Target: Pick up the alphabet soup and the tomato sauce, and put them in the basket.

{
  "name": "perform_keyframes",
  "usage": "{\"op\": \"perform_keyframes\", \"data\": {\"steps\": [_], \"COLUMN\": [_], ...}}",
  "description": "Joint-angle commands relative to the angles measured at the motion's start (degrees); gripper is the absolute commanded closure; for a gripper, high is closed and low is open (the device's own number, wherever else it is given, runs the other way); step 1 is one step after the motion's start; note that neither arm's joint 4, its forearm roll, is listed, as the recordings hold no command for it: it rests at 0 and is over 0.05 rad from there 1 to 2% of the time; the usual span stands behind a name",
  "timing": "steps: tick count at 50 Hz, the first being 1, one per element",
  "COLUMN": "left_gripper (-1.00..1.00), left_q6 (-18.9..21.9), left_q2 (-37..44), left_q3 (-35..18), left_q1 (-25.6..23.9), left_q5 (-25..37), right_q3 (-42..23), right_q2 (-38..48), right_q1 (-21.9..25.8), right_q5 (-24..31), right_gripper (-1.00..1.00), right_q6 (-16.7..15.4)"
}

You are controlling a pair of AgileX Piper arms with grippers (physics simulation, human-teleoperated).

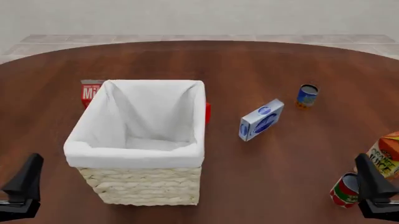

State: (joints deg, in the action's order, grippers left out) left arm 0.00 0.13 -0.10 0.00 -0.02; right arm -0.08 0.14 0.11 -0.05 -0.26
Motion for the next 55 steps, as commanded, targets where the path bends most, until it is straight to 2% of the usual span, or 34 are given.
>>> {"op": "perform_keyframes", "data": {"steps": [1, 13, 18, 34, 45, 55], "left_gripper": [-1.0, -1.0, -1.0, -1.0, -1.0, -1.0], "left_q6": [-0.03, -0.13, -0.42, -1.02, -1.13, -1.04], "left_q2": [0.13, 0.12, 0.06, 0.02, -0.03, -0.05], "left_q3": [-0.16, -0.14, -0.18, -0.23, -0.25, -0.29], "left_q1": [0.02, 0.08, 0.18, 0.36, 0.34, 0.28], "left_q5": [0.02, -0.04, -0.07, -0.1, -0.16, -0.19], "right_q3": [-0.08, -0.03, 0.0, -2.03, -6.77, -14.66], "right_q2": [0.08, 0.08, -0.01, 0.26, -0.08, -0.09], "right_q1": [0.39, 0.55, 1.05, 0.83, 1.21, 2.01], "right_q5": [-0.02, -0.01, -0.12, 1.13, 5.21, 12.52], "right_gripper": [-1.0, -1.0, -1.0, -1.0, -1.0, -1.0], "right_q6": [-1.03, -0.97, -2.4, -1.96, -0.64, -0.26]}}
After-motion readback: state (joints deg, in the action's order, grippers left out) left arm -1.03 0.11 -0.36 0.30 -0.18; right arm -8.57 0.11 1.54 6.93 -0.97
